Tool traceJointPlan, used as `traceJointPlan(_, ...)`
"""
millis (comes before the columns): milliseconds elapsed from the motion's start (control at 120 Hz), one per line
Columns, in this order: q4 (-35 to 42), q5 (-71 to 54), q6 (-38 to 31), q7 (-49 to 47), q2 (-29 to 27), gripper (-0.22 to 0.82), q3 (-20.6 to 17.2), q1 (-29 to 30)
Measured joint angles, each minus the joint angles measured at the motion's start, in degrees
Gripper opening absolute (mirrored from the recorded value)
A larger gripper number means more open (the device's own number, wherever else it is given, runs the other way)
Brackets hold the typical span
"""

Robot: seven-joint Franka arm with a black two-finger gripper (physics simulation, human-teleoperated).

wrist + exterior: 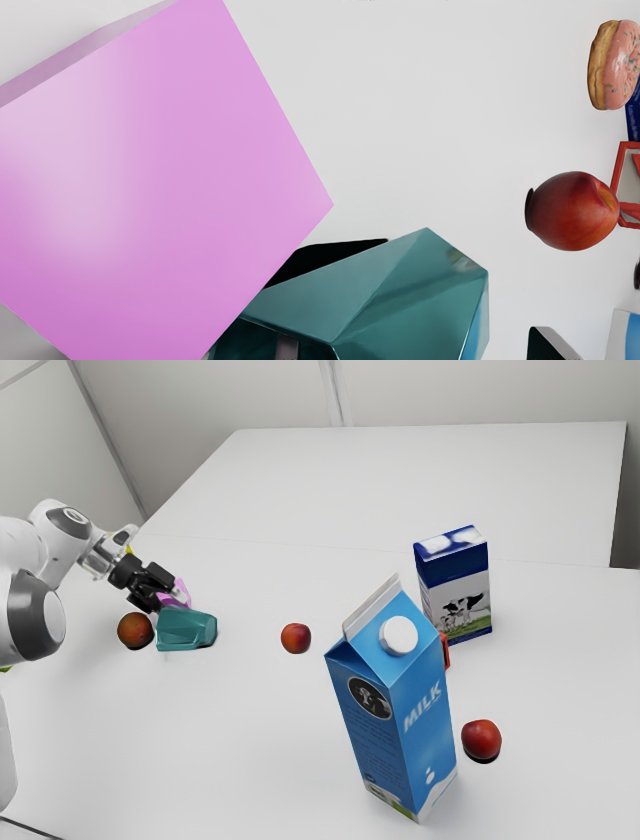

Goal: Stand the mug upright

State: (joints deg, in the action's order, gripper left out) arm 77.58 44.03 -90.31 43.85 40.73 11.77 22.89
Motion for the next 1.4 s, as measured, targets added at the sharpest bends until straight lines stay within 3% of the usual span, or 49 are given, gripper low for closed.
traceJointPlan(225, 0.09, 1.59, 0.78, -1.40, -0.16, 0.38, 0.00, -0.19)
traceJointPlan(550, 0.59, 2.89, 1.25, -2.75, -0.55, -0.01, -0.13, -0.63)
traceJointPlan(700, 0.81, 3.77, 1.59, -3.17, -0.88, -0.10, -0.17, -0.96)
traceJointPlan(933, 1.51, 6.22, 2.30, -4.04, -1.54, -0.17, -0.18, -1.71)
traceJointPlan(1300, 2.53, 4.71, 3.32, -6.52, -4.53, -0.18, -0.14, -4.12)
traceJointPlan(1400, 6.04, 1.90, 0.98, -7.40, -7.31, -0.18, -0.23, -5.52)
